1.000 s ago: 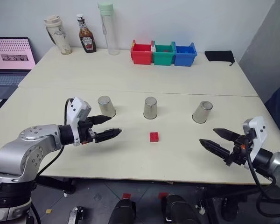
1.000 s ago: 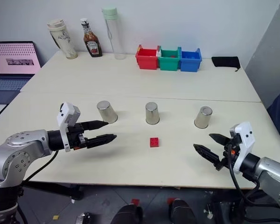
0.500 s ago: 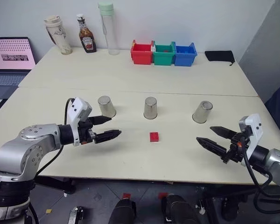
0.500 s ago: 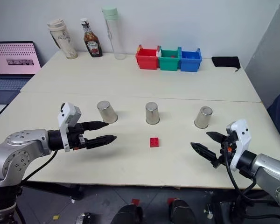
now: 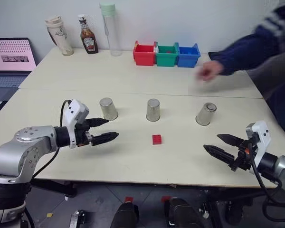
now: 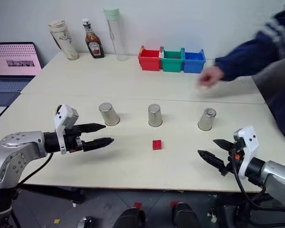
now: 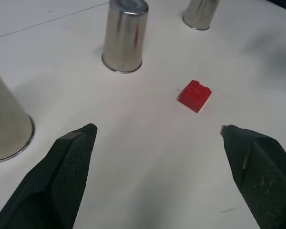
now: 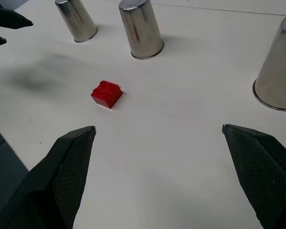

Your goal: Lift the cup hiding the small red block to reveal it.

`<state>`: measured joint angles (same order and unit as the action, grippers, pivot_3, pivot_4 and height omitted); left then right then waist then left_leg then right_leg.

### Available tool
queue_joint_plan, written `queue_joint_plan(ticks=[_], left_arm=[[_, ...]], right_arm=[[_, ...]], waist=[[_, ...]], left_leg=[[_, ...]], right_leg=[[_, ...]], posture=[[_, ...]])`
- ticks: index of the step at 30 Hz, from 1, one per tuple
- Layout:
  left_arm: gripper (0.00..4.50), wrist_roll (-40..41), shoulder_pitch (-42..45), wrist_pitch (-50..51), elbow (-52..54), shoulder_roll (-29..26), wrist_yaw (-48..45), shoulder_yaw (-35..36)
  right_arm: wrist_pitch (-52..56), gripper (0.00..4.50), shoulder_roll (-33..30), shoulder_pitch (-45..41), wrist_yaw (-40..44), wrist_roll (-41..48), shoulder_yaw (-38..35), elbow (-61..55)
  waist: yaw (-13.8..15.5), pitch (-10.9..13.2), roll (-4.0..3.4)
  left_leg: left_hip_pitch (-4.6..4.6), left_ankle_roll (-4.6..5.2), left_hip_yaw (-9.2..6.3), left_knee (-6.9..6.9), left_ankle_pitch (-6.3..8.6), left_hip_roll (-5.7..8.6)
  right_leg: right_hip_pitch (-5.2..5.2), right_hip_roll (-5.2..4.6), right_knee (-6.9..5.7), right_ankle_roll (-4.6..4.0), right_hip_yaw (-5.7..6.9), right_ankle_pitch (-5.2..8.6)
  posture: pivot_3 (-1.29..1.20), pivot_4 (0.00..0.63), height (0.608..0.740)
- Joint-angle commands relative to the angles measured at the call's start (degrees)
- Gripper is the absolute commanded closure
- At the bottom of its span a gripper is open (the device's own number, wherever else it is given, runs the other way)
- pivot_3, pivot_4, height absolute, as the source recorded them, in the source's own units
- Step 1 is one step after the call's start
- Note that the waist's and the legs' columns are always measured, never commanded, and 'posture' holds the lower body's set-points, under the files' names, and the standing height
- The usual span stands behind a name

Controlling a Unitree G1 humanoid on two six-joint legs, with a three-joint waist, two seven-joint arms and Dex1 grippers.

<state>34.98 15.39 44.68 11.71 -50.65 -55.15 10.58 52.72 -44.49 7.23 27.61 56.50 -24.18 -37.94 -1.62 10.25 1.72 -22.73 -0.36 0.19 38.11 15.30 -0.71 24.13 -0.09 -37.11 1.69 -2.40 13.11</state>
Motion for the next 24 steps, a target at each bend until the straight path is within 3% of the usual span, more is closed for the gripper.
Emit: queue_joint_plan(ticks=[1, 24], left_arm=[[0.07, -1.3, 1.5, -2.8, -1.1, -0.5, -0.7, 0.2], [0.07, -1.5, 2.3, -2.8, -1.6, -0.5, -1.8, -1.0]], right_arm=[[-1.6, 0.0, 0.1, -1.6, -0.5, 0.4, -1.1, -0.8], [-1.7, 0.0, 0.6, -0.5, -2.0, 2.3, -1.1, -2.9]], waist=[[0.0, 0.0, 0.0], [0.0, 0.0, 0.01]], left_leg=[[0.01, 0.0, 0.0, 0.01, 0.0, 0.0], [0.0, 0.0, -0.02, 0.02, 0.0, 0.0]], right_leg=[[-0.01, 0.0, 0.0, 0.0, 0.0, 0.0], [-0.01, -0.01, -0.06, 0.02, -0.02, -0.01]], posture=[[0.0, 0.15, 0.74], [0.0, 0.15, 0.74]])
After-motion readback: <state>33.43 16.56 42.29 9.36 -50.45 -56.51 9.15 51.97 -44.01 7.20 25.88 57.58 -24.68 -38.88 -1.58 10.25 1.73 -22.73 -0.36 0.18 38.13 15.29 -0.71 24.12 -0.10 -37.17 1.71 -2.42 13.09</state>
